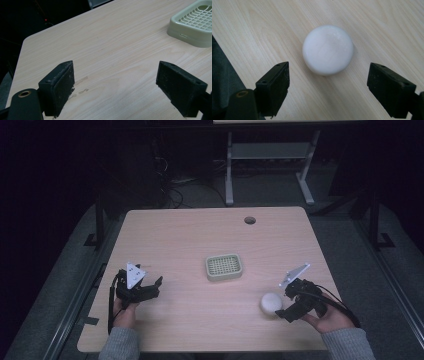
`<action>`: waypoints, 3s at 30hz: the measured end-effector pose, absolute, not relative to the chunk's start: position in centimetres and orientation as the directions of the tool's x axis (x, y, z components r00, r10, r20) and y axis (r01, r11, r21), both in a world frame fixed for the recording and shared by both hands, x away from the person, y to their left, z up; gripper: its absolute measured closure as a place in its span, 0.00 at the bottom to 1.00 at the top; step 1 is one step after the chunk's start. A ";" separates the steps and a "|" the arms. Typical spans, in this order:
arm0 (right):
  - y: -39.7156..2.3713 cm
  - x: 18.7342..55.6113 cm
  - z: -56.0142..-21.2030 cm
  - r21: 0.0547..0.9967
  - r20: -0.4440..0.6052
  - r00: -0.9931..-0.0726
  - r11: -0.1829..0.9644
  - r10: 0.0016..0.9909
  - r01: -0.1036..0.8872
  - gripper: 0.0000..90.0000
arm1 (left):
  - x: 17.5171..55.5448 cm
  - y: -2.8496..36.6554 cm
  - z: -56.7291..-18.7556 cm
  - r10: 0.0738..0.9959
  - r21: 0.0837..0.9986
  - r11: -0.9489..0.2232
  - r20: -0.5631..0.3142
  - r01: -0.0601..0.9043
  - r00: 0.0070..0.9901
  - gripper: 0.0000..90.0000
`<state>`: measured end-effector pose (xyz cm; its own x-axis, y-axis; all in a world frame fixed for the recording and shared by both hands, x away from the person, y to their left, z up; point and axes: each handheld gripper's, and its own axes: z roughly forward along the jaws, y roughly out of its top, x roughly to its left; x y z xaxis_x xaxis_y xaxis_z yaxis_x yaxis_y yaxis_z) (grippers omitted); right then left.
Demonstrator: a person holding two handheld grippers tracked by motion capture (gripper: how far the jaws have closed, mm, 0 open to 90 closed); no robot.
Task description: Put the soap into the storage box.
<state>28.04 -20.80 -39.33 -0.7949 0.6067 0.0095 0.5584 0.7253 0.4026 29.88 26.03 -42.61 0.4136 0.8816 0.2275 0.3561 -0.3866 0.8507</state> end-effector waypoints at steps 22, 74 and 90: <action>-18.2 30.2 -40.8 0.322 0.006 -0.825 0.780 0.565 0.536 0.19 | 29.9 26.1 -42.6 0.883 0.854 -0.382 0.224 0.354 0.413 0.16; -16.2 32.1 -44.0 0.168 0.017 -0.831 0.818 0.556 0.551 0.24 | 30.0 26.1 -42.6 0.882 0.855 -0.383 0.226 0.350 0.414 0.16; -16.2 32.1 -43.9 0.165 0.018 -0.839 0.826 0.544 0.540 0.26 | 30.0 26.1 -42.6 0.884 0.856 -0.378 0.221 0.353 0.412 0.16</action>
